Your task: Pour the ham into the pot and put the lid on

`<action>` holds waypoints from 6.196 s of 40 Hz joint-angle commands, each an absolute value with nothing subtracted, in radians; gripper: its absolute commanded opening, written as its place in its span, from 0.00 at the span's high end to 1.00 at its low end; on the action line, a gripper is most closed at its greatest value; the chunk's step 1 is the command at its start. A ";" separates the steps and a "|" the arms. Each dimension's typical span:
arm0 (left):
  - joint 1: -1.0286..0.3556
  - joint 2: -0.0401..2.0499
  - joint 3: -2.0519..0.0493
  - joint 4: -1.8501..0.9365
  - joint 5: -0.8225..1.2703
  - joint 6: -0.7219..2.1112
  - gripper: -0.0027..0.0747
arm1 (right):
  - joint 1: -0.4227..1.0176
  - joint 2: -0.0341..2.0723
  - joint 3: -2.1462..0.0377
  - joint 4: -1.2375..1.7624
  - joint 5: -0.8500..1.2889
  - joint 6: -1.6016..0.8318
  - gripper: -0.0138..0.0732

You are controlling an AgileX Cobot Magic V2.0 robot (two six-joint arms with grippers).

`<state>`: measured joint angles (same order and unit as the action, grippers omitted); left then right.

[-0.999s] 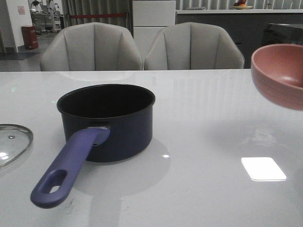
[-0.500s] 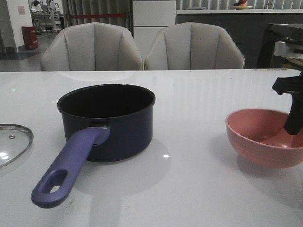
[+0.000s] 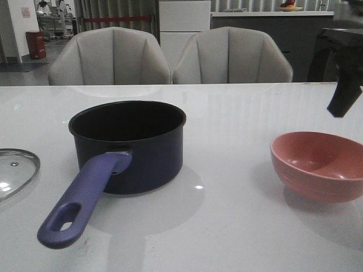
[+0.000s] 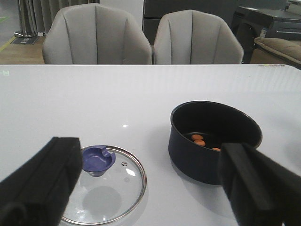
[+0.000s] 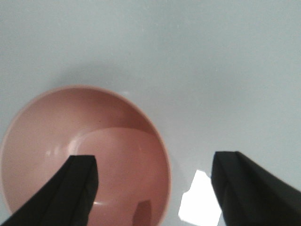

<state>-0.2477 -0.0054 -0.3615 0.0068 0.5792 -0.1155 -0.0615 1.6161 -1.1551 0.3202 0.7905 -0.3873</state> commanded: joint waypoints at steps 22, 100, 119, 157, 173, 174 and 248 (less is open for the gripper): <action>-0.247 -0.021 -0.387 0.005 0.515 -0.118 0.15 | 0.308 0.879 -0.667 0.375 0.211 -0.429 0.16; -0.247 0.822 -0.863 0.023 0.678 -0.124 0.15 | 0.382 0.100 -0.200 0.455 0.215 -0.429 0.64; -0.133 1.177 -1.015 0.019 0.810 -0.109 0.15 | 0.382 0.100 -0.200 0.456 0.216 -0.429 0.64; -0.034 1.669 -1.313 -0.021 0.984 -0.005 0.15 | 0.382 0.100 -0.200 0.456 0.216 -0.429 0.64; -0.034 1.758 -1.320 -0.019 0.952 0.008 0.15 | 0.382 0.100 -0.200 0.456 0.216 -0.429 0.64; -0.034 1.764 -1.320 -0.019 0.952 0.008 0.15 | 0.382 0.100 -0.200 0.456 0.216 -0.429 0.64; -0.034 1.833 -1.460 -0.021 1.054 0.010 0.82 | 0.382 0.100 -0.200 0.456 0.216 -0.429 0.64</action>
